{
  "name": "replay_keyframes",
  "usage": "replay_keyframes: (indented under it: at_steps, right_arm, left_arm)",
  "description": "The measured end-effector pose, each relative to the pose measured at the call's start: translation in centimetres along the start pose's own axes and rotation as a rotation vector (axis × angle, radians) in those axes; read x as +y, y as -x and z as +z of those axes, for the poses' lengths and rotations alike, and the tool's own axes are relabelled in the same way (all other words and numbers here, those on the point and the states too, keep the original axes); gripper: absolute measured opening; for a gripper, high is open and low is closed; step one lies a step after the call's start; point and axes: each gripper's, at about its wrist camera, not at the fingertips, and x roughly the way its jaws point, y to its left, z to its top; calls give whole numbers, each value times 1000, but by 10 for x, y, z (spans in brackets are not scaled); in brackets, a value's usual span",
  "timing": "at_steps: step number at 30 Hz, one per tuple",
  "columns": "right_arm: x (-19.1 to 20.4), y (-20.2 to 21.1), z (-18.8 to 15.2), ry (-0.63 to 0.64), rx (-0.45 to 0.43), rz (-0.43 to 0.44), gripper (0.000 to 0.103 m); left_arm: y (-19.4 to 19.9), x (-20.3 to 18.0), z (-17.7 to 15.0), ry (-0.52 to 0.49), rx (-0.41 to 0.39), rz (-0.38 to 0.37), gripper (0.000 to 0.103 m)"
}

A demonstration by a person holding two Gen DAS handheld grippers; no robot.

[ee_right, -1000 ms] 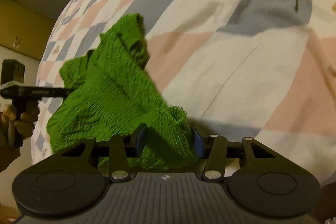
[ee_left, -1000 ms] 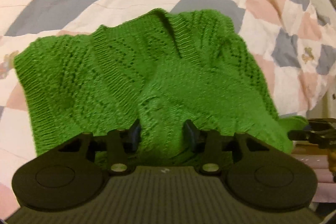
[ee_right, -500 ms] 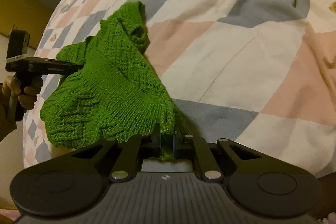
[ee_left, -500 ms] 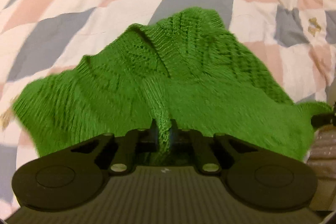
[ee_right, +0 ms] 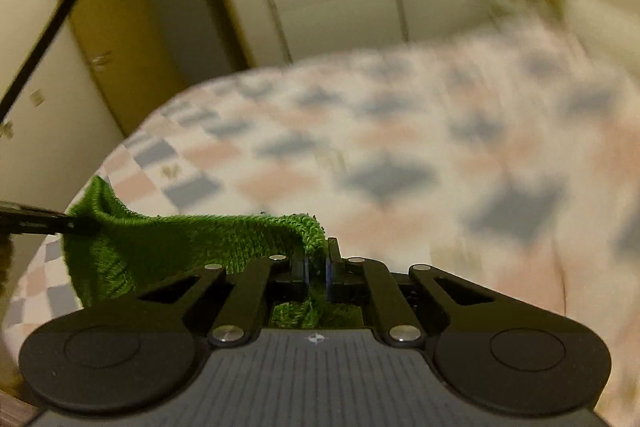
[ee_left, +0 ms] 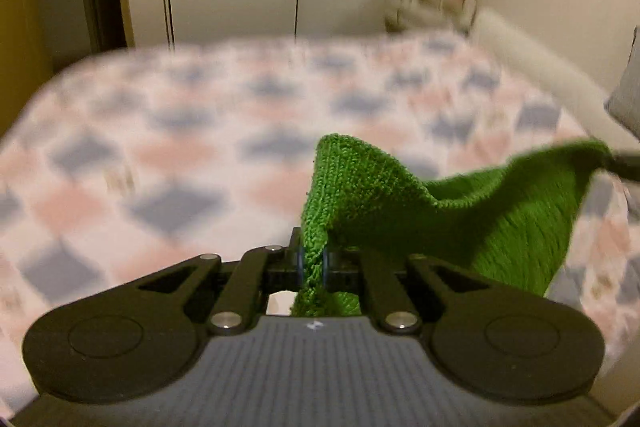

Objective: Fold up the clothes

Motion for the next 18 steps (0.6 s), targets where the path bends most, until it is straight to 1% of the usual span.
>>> replay_keyframes:
  at_steps: [3,4,6,8,10,12,13,14,16,18]
  right_arm:
    - [27,-19,79,81,-162,-30,6]
    - [36,-20,104,102,-217,-38,6]
    - [53,-13,150,141,-342,-49,6]
    - [67,5,190,168,-466,-47,6]
    - [76,31,213,195,-563,-39,6]
    - [78,57,218,213,-621,-17,6]
    - [76,69,211,221,-629,-6,6]
    - [74,79,202,227,-628,3,6]
    - [69,96,180,237,-611,25,6]
    - [60,104,139,239,-535,53,6]
  left_arm:
    - [26,16,63,-11,-187,14,6]
    - [36,18,74,-17,-231,16,6]
    - [58,15,84,-31,-296,18,6]
    - [81,13,94,-45,-362,21,6]
    - [103,11,103,-59,-427,23,6]
    - [125,9,113,-73,-492,25,6]
    - [131,6,107,-77,-494,26,6]
    - [134,2,92,-78,-471,29,7]
    - [134,-9,56,-70,-395,37,6]
    - [126,-19,15,-54,-287,54,6]
